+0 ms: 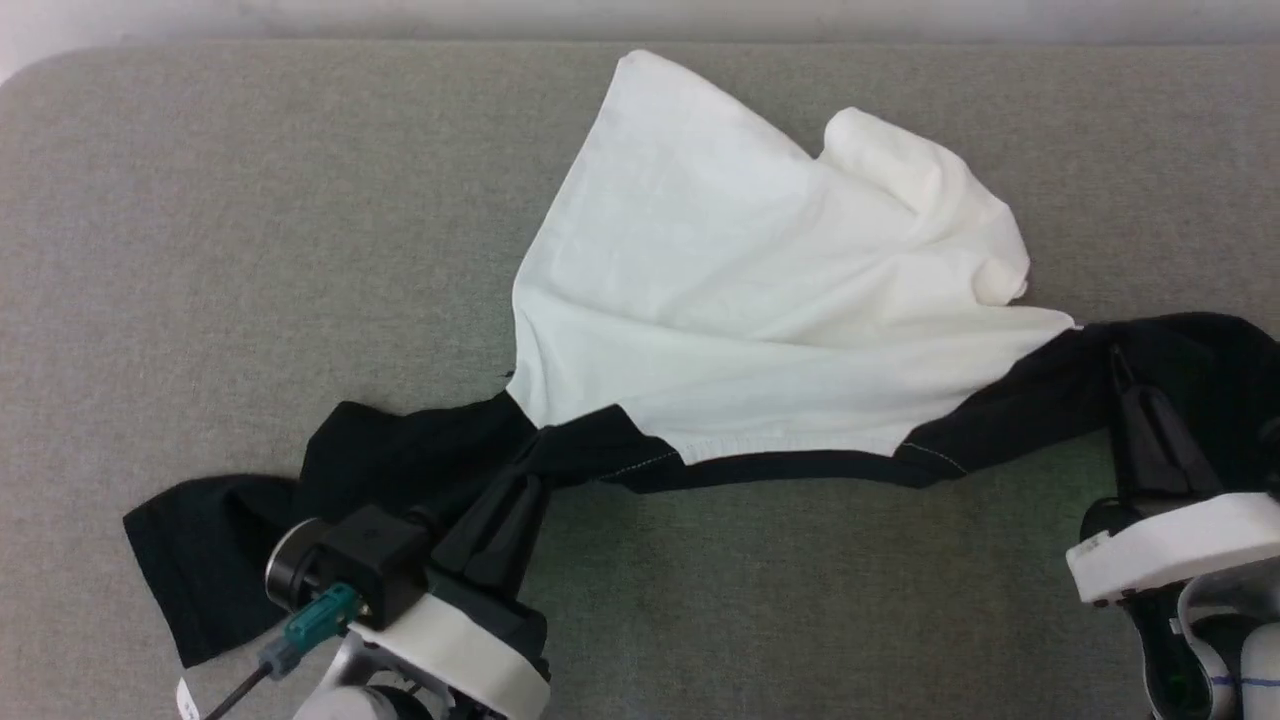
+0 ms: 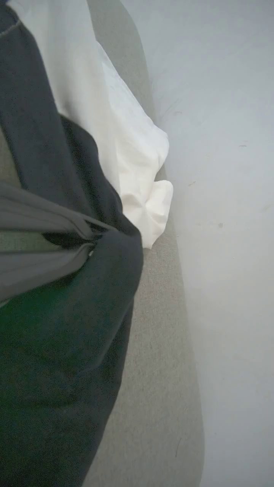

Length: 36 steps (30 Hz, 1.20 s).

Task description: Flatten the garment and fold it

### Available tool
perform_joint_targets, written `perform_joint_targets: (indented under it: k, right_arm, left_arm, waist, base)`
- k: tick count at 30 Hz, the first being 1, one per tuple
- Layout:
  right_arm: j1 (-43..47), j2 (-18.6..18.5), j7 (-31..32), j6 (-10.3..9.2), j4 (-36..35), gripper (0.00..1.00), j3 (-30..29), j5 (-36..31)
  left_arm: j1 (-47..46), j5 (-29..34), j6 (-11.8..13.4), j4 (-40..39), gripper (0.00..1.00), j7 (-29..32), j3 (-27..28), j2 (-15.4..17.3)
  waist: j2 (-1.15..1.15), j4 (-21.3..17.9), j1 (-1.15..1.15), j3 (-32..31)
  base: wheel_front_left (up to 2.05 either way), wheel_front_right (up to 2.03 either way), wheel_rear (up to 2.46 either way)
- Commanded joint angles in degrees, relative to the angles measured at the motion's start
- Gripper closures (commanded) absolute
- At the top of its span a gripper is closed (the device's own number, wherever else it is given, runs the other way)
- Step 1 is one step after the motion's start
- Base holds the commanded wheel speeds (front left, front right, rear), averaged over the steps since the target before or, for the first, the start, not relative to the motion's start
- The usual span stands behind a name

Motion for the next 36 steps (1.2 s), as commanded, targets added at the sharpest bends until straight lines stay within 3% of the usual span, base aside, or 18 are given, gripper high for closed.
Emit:
perform_joint_targets:
  k: [1,9,17,26,36]
  right_arm:
    - [-0.68,-0.09,-0.69,-0.12,-0.62,1.0,-0.07,0.39]
    - [-1.44,-0.09,-3.16,-0.12,-7.02,1.0,1.49,0.8]
    - [-6.91,-0.09,1.71,-0.12,-13.79,1.0,3.16,-2.36]
    - [-22.26,-0.09,10.43,-0.12,-15.13,1.0,5.98,-5.26]
    - [-40.24,-1.22,18.98,-0.12,-7.01,1.0,7.31,-4.15]
  left_arm:
    - [0.14,0.69,0.66,-0.55,1.0,-0.57,0.53,0.09]
    - [-0.41,2.22,3.27,-5.74,1.0,-2.5,2.79,0.46]
    - [-8.09,3.13,4.32,-9.24,1.0,1.96,5.29,1.71]
    - [-24.52,1.63,2.62,-8.29,1.0,12.14,6.71,2.08]
    - [-42.15,-0.14,-1.15,-0.04,1.0,21.92,7.37,3.58]
  waist:
    - [0.0,-0.93,0.0,-1.05]
    - [0.0,-2.56,0.0,-5.57]
    - [0.0,-3.32,0.0,-11.94]
    - [0.0,-4.32,0.0,-16.34]
    - [0.0,-5.32,0.0,-17.49]
  base:
    - [0.0,0.0,0.0]
    - [0.0,0.0,0.0]
    - [0.0,0.0,0.0]
    - [0.0,0.0,0.0]
    - [0.0,0.0,0.0]
